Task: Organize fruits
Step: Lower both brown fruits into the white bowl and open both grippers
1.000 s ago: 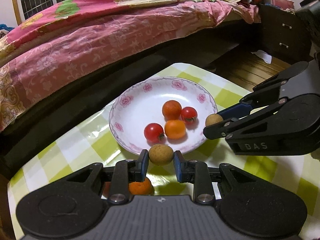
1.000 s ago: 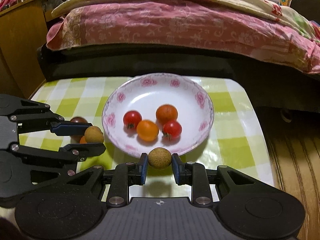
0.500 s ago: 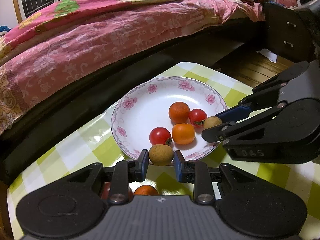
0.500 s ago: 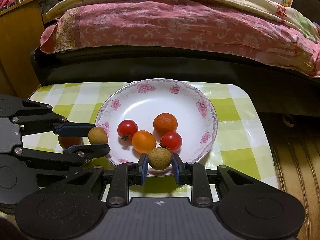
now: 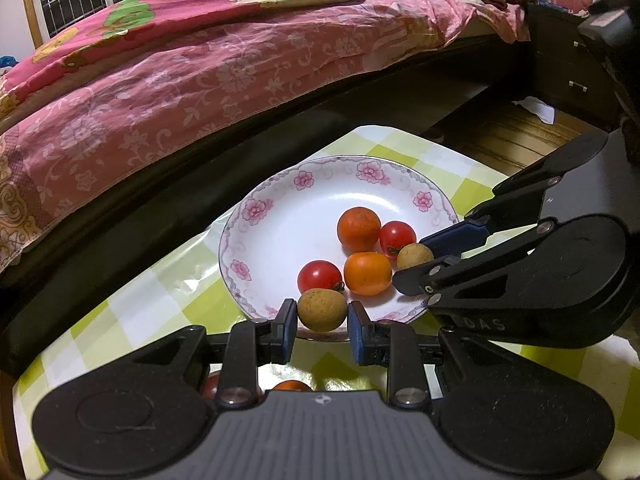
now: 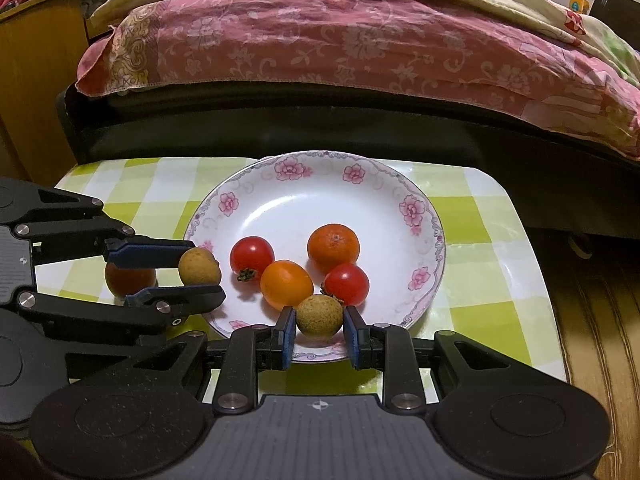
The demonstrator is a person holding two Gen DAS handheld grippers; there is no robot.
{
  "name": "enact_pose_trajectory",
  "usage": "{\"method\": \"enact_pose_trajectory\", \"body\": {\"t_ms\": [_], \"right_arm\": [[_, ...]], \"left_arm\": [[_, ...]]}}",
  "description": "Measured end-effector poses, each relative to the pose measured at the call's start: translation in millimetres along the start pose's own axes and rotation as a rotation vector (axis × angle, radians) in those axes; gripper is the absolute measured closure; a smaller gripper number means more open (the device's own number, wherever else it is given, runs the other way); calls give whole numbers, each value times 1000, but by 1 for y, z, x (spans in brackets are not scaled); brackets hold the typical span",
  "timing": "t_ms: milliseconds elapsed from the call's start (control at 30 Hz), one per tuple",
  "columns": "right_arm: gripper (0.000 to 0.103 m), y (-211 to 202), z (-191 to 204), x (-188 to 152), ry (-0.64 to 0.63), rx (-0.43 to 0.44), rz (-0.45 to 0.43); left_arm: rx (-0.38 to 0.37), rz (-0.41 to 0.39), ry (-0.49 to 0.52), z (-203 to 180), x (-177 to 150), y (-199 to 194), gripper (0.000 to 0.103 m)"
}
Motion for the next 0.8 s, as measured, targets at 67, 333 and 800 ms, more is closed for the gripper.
{"method": "enact_pose_trajectory", "body": {"t_ms": [67, 333, 800], "right_arm": [[81, 1, 1, -1, -1, 3, -1], [81, 5, 0, 0, -2, -4, -7], [80, 4, -3, 0, 5, -11, -21]], "left_arm": [[0, 0, -1, 0, 0, 0, 68], [6, 3, -8, 1, 0, 4, 68], [14, -2, -19, 3, 1, 3, 68]]}}
Point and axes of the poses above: each gripper's, at about its wrist camera, not at the fingertips, and y roughly the way its jaws point, z to its left, x to its top, the point moved 3 cm from there along y, roughly the way its jaws point, and after that the axes turned 13 degrees about -z, right-handed, at the moved point
